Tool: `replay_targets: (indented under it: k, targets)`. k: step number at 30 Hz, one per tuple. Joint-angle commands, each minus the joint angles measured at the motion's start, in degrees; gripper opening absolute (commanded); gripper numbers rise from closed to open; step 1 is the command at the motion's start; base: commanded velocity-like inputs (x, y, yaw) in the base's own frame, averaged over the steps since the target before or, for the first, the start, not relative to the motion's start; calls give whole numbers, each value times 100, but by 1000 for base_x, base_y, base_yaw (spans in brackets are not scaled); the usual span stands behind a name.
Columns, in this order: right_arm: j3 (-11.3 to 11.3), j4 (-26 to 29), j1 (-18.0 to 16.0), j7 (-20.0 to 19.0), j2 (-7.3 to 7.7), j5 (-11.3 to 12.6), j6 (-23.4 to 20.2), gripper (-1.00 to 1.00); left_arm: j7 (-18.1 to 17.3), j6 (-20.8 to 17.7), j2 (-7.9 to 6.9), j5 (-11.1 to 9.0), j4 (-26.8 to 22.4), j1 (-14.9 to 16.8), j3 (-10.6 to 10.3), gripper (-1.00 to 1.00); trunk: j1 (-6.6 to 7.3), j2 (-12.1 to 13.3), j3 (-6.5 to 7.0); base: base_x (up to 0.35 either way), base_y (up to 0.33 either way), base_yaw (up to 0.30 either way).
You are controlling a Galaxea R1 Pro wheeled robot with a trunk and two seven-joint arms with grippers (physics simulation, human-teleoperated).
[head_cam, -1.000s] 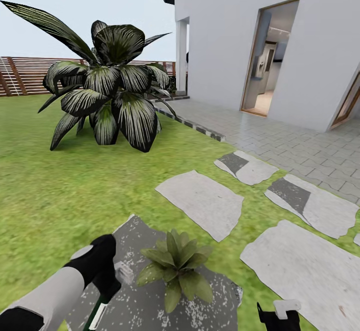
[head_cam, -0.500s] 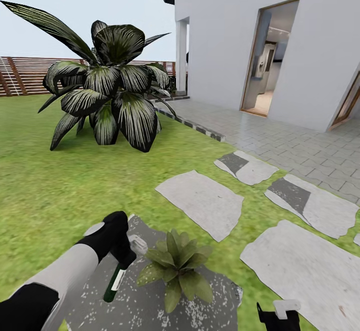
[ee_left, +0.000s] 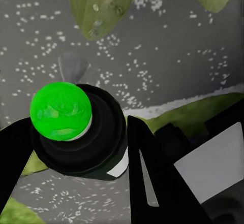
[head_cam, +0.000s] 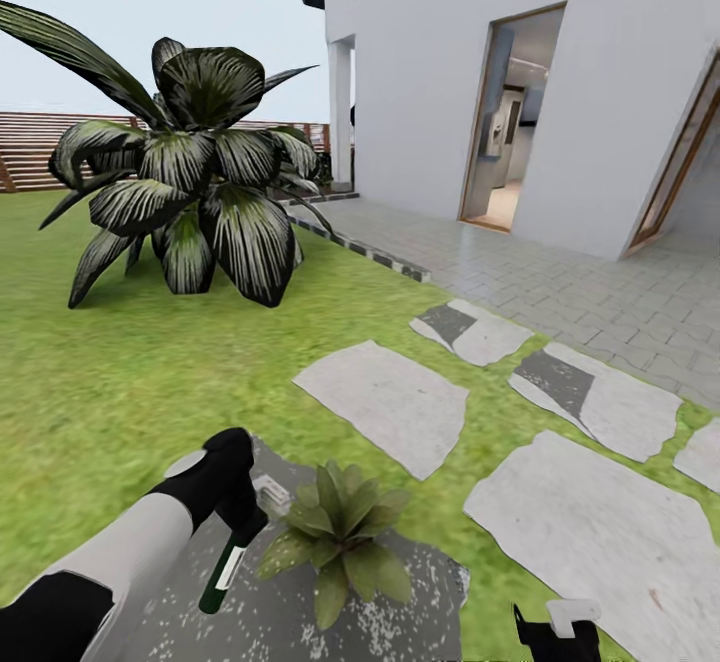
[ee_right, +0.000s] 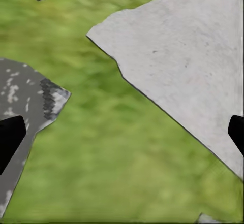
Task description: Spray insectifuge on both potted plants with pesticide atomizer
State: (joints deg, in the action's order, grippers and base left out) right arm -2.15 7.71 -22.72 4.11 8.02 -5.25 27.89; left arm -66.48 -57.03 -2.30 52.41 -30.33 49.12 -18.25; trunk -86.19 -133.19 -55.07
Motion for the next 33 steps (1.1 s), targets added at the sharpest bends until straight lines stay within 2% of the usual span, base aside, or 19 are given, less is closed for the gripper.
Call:
replay_targets:
  k: [1,5,11,15,18,20,25,33]
  targets:
    - [-22,-7,-5,28,-2,-55,15,100,-52,-36,-7,45,-8,1,-27,-100,1,-2,-3,0,0,-134]
    - [-22,-7,-5,28,-2,-60,15,100,-50,-32,-78,49,50,-19,-37,-100,1,-2,0,0,0,-48]
    - [-22,-7,-5,28,-4,-64,15,100,-50,-23,-114,51,69,-404,-46,-100,1,-2,0,0,0,-3]
    - [-22,-7,-5,28,-26,-64,15,100,-50,-13,-118,58,62,-541,-45,-100,1,-2,0,0,0,0]
    - [-22,-7,-5,28,-35,-64,15,100,-45,-22,-126,56,26,-540,-29,-100,1,-2,0,0,0,0]
    - [-22,-7,-5,28,-36,-64,15,100,-42,-40,-213,51,0,-496,-16,-100,1,-2,0,0,0,0]
    - [-22,-7,-5,28,-37,-64,15,100,-41,-58,-309,50,-8,-480,-19,-100,1,-2,0,150,97,0]
    - [-22,-7,-5,28,-37,-64,15,100,-41,-45,-297,50,-33,-424,-15,-100,1,-2,0,23,10,0]
